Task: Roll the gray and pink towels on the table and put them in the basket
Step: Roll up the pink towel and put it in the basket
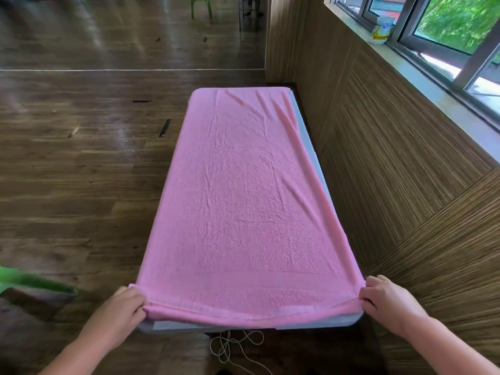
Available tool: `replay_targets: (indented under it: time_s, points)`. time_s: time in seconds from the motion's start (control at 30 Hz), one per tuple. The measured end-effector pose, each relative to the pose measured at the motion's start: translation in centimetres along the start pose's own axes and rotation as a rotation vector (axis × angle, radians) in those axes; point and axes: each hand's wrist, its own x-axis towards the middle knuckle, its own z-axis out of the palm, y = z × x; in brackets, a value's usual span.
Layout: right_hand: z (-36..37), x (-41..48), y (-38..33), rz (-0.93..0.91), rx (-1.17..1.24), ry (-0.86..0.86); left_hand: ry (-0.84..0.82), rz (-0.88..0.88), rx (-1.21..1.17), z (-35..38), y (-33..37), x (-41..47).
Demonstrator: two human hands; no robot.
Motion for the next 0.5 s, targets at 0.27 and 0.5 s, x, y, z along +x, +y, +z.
replay_targets:
  time_s: [0.27, 0.5]
  points:
    - [-3.4, 4.6, -1.3, 0.260, 0.216, -0.200, 0.074, -0.185, -0.038, -1.5, 1.5, 3.5]
    - [-1.7, 2.4, -1.9, 0.202, 0.415, -0.017, 0.099, -0.143, -0.186, -0.1, 2.7, 2.3]
